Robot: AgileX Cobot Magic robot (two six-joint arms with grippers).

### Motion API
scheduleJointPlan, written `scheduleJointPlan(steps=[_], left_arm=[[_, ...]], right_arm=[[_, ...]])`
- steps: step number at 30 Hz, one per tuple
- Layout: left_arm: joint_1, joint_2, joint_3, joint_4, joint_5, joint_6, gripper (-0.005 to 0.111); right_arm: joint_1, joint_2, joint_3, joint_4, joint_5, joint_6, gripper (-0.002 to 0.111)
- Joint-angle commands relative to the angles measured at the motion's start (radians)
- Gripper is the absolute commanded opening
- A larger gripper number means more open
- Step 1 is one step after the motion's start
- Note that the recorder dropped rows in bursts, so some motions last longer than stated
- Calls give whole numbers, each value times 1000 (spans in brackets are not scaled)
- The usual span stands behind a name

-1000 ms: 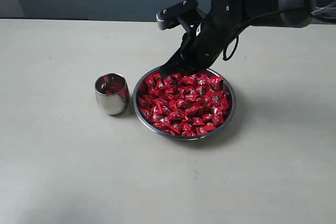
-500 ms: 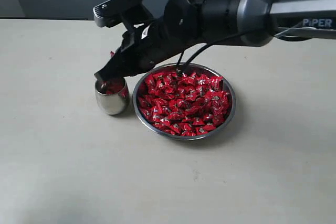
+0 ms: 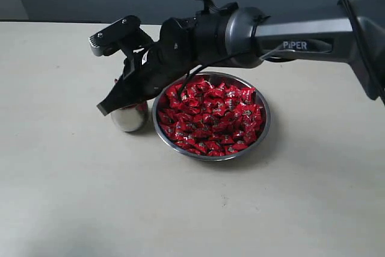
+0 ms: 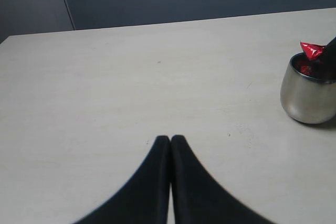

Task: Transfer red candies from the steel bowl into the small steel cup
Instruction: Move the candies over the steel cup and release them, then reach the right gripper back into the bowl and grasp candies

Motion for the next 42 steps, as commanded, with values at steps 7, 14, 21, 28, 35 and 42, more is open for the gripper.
scheduleJointPlan(steps=[7,14,21,28,35,42], left_arm=[[-8,-5,-8,2,-5,-2,0],[-8,-5,-8,2,-5,-2,0],[-8,-5,-8,2,-5,-2,0],[-8,-5,-8,2,-5,-2,0],[-8,-5,-8,2,-5,-2,0],[-8,-5,-8,2,-5,-2,0]], right_arm=[[-19,-4,-7,-28,32,-8,15],[-19,-23,-7,-36,27,-8,40],[-19,-109,-5,-122,109,31,40],[-19,-129,-4,-460,225,324,40],[-46,-122,-4,-643,282,476,40],[-129,-93,9,-535,281,476,40]])
